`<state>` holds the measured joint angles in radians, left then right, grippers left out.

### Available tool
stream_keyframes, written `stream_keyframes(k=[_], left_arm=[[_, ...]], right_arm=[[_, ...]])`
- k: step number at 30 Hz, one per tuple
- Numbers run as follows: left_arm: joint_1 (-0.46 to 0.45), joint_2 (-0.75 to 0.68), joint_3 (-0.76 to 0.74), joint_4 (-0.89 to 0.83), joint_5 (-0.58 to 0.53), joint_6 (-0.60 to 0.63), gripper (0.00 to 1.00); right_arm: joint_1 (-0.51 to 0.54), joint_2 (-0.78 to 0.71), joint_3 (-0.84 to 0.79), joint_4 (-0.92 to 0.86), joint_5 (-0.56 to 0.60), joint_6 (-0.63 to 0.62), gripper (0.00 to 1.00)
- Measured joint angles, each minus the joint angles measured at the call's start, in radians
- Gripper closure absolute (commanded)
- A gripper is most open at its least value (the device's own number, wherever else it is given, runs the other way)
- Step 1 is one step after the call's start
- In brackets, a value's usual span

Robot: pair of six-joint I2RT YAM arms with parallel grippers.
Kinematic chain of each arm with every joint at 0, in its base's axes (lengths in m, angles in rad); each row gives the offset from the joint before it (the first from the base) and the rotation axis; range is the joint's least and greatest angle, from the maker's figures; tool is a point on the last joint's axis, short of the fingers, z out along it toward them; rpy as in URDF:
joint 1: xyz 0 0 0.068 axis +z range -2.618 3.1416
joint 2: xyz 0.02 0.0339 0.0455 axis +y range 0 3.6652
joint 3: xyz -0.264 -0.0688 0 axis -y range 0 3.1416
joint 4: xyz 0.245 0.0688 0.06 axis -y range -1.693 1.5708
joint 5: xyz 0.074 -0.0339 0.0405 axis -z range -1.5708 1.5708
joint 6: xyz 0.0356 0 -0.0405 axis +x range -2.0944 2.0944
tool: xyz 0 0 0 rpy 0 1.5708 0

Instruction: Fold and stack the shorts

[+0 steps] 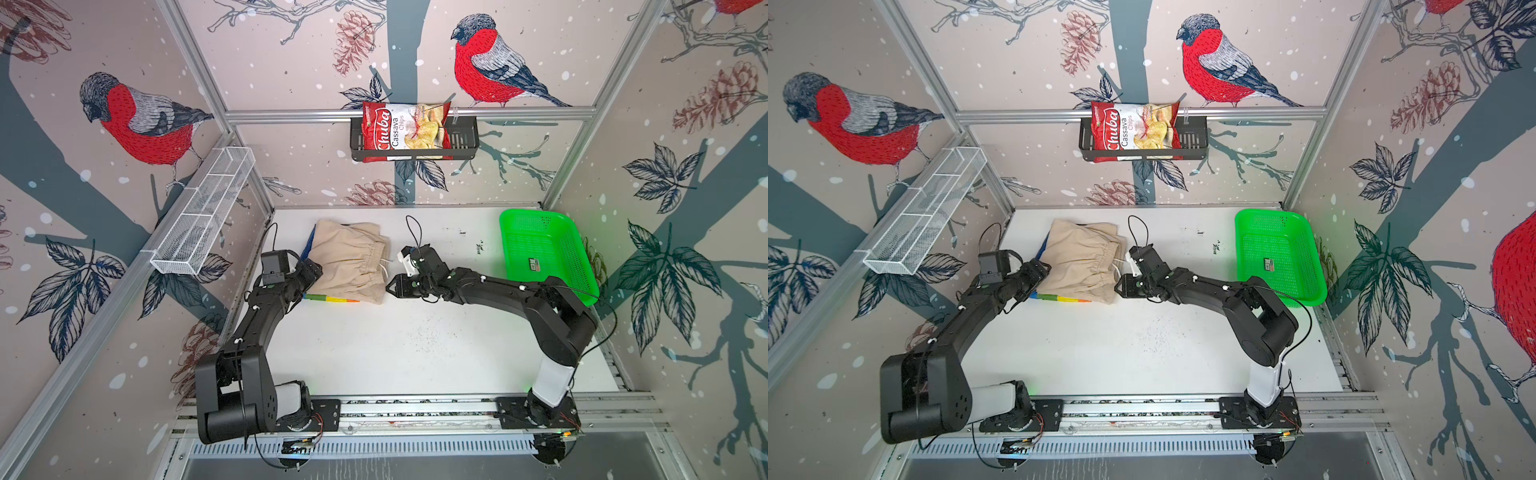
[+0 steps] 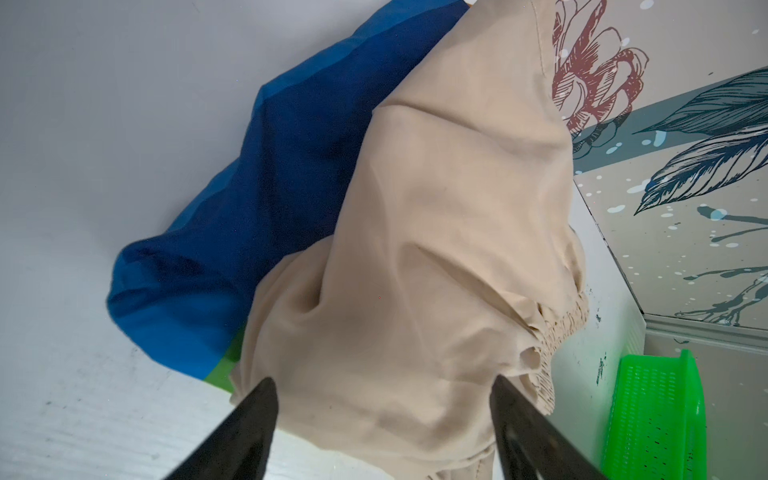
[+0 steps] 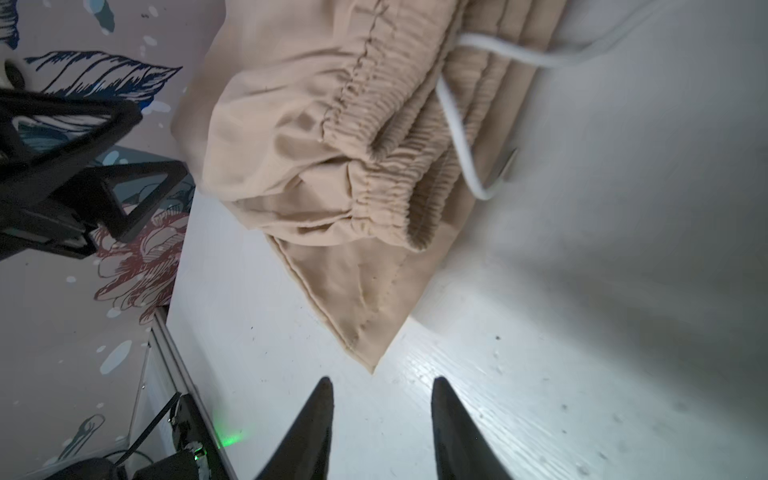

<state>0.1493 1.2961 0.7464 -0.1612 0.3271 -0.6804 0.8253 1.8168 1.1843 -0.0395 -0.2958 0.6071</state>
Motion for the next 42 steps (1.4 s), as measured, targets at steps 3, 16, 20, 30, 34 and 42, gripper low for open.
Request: stream_keyframes(k=[3,16,20,30,34,42], left_arm=[[-0.034,0.0,0.006,0.018,0.016,-0.004,0.65],[-0.063,0.206,-0.026,0.212,0.027,-0.074,0.7],[-0.062,0.211,-0.051,0.208,-0.03,-0.077,0.72],[-0.04,0.106,-0.065,0.104,-0.14,-0.089,0.62],[-0.039,-0.016,0.027,0.034,-0.121,-0.074,0.41],[-0.039,-0.299,0.104,0.01,-0.174,0.028,0.02]], right_arm=[[-0.006,0.047,0.13,-0.035,0.023,-0.031,0.94],[0.007,0.464,0.543,-0.074,0.013,-0.057,0.89],[0.007,0.488,0.481,-0.045,-0.016,-0.029,0.88],[-0.003,0.399,0.442,-0.048,-0.028,-0.056,0.79],[-0.026,0.176,0.354,-0.074,0.022,-0.107,0.68],[-0.073,-0.385,-0.008,-0.034,0.317,-0.221,0.01]])
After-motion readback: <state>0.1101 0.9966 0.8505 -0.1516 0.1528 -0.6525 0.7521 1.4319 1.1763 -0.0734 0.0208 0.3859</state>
